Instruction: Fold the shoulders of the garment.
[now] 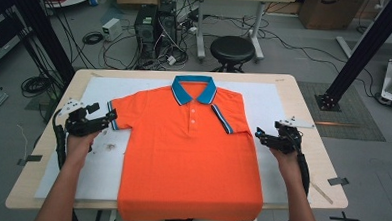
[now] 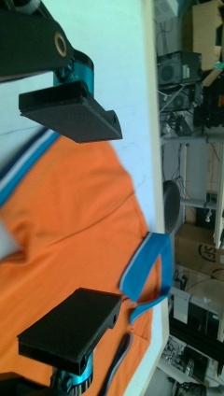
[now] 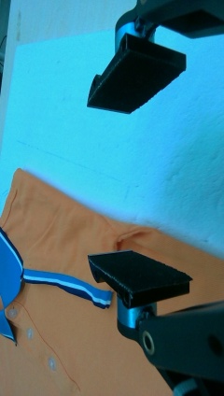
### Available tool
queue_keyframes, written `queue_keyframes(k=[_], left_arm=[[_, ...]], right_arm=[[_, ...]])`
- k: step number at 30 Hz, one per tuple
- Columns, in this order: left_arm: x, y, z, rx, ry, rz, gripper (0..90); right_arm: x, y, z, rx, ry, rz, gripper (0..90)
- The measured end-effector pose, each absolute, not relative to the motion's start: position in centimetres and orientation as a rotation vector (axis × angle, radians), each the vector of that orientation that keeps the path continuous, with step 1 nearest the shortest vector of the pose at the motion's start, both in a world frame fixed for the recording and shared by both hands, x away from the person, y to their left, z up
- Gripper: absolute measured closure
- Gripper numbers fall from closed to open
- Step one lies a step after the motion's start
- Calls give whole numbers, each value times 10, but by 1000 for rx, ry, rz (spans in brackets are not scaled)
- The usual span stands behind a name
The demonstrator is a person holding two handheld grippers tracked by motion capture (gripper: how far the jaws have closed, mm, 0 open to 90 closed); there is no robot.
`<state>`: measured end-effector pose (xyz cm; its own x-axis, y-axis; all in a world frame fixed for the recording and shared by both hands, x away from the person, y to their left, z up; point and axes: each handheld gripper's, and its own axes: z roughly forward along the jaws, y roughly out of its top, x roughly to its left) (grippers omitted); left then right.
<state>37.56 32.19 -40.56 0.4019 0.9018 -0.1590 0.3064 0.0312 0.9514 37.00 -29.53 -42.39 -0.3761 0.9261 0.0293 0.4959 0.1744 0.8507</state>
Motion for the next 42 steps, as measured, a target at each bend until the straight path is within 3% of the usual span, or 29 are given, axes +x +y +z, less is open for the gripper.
queue_keyframes(k=[8,21,32,35,38,40,41,42], left_arm=[[408,318,-385,1598,1133,637,180],[442,309,-424,1716,1368,627,180],[444,309,-446,1774,1505,659,190],[442,307,-451,1788,1521,674,251],[441,302,-450,1835,1499,683,374],[440,297,-450,1844,1481,687,504],[439,295,-449,1846,1468,680,681],[439,293,-449,1851,1455,669,681]], right_arm=[[361,-303,-424,1313,1959,1150,214],[360,-304,-426,1313,1965,1148,214],[359,-303,-426,1300,1973,1159,214],[359,-303,-426,1302,1973,1157,214],[359,-303,-426,1306,1972,1158,214],[359,-303,-426,1308,1971,1158,214],[359,-303,-426,1307,1969,1164,214],[359,-303,-426,1307,1969,1164,214]])
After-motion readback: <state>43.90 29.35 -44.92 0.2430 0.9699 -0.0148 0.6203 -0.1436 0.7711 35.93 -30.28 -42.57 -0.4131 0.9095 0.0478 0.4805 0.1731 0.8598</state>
